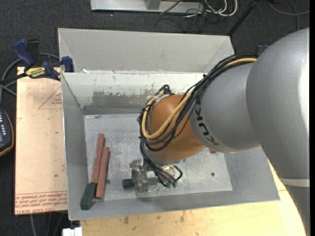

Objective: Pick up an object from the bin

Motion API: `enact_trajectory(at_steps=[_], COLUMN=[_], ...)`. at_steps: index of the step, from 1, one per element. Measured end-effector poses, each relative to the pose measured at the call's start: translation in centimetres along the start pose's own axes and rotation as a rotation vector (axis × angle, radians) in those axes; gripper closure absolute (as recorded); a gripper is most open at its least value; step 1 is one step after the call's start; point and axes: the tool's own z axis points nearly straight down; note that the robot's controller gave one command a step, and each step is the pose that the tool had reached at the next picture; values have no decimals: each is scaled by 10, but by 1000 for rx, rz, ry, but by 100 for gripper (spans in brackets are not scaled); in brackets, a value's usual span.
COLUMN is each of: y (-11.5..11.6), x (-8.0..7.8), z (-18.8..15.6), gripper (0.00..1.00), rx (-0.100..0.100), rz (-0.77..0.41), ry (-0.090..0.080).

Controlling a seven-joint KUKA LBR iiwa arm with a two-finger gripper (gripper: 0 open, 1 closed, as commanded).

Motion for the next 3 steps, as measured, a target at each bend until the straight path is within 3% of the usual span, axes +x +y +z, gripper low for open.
enact_trajectory(at_steps=[1, 2, 3], y=[0, -45, -43], x=[0, -11, -11], z=[0, 32, 30], gripper=[0, 0, 100], rx=[0, 2, 0], rz=[2, 91, 87], ry=[-1, 1, 1])
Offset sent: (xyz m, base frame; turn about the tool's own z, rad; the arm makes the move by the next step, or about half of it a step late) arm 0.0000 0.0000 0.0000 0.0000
